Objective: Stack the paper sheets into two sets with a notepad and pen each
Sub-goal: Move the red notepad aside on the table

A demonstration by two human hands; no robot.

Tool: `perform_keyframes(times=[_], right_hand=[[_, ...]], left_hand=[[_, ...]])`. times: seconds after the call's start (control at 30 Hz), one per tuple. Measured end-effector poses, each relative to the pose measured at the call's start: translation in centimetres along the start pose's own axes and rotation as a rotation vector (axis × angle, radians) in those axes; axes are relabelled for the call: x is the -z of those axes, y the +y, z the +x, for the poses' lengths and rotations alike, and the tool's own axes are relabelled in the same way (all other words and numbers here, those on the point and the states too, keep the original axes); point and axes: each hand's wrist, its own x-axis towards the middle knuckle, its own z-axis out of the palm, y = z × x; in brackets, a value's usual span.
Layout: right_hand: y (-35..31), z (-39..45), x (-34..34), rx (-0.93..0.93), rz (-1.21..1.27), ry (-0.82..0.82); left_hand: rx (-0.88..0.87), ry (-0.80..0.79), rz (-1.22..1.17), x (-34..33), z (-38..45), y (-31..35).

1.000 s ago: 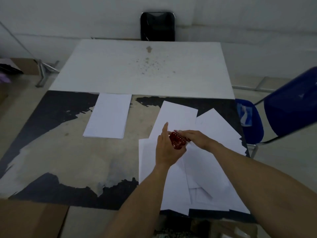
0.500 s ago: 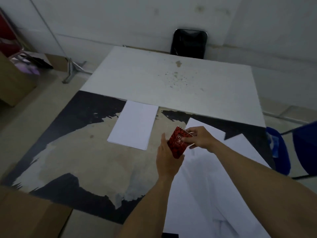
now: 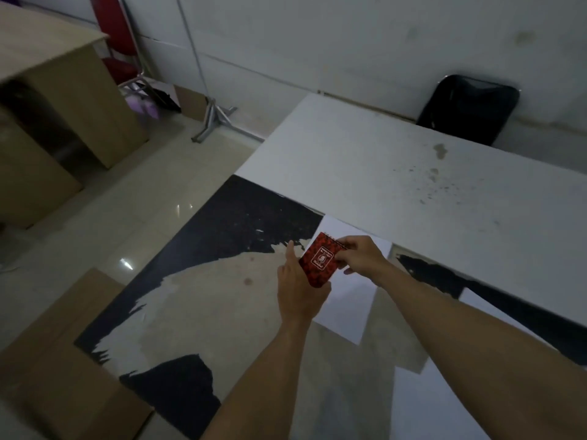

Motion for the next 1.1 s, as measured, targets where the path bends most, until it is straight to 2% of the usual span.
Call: perform_keyframes(times=[0.2,0.37,0.53,0.87,1.1], right_hand=[[-4.4,9.9,-4.8,0.069,-0.040,0.143],[-4.9,18.1,-7.6,0.079,-0.117,0.149],[-5.0,23.0,-9.8,0.108,-0.205,0.129],[-3.8,25.5,-11.5,0.159,-0.375,0.195],[-3.2,21.0,-9.3,0.099,-0.342,0.166]], left_hand=[[0.042,0.089,-0.005,0.8,10.6,-2.9],[0.059,0.120,0.027,-0.3,17.8,-6.2],[0.085,0.143,0.070,-1.5,21.5,-8.4],[0.082,0.138,0.182,-2.6,23.1,-10.0],[0.107,-0.056,0.224,-1.1,21.4,-8.0]])
